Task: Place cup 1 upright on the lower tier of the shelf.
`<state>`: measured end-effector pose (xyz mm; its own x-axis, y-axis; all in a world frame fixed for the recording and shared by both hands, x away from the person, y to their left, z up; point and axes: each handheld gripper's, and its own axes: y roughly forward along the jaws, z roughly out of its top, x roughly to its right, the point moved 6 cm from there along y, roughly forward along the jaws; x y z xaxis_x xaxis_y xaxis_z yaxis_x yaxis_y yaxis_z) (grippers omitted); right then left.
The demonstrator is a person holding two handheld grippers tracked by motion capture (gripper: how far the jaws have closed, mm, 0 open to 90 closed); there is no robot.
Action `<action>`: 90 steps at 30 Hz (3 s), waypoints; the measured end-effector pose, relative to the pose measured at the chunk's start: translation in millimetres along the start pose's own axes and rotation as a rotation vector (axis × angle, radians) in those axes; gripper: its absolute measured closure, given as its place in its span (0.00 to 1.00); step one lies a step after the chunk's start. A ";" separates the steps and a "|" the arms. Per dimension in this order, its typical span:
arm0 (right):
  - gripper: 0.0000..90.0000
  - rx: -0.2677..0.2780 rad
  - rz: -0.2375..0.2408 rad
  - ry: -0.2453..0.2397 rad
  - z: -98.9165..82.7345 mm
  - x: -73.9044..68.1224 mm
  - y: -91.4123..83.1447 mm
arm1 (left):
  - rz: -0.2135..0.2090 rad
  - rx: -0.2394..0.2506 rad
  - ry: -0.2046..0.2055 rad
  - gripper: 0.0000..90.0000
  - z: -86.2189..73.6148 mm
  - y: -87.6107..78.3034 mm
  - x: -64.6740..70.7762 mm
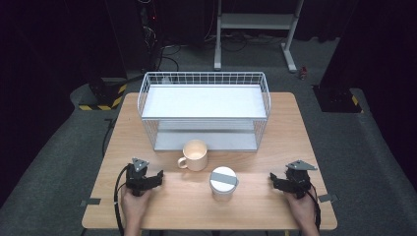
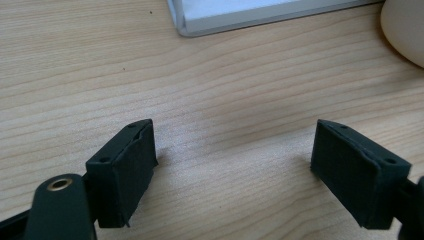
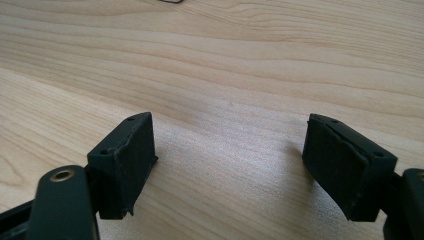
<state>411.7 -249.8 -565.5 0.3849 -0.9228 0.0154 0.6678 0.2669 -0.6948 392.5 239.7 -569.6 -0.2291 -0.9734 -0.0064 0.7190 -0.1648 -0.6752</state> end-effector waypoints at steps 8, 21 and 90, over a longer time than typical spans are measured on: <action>0.23 0.001 -0.001 -0.001 -0.1 0.0 -0.1 | 0.002 0.000 -0.001 0.20 0.0 0.0 -0.3; 0.20 -0.009 0.007 -0.008 -1.0 -1.3 -0.6 | 0.015 -0.004 -0.011 0.21 -0.1 -0.3 -1.9; 0.15 0.122 0.360 -0.206 -5.6 -106.5 -29.2 | 0.032 0.003 -0.029 0.24 -0.4 -1.2 -4.2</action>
<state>347.7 -160.8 -550.9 0.7180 -0.6934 -0.0606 0.5334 0.6040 -0.5922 392.3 244.0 -569.0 -0.1862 -0.9825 -0.0066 0.7280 -0.1335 -0.6725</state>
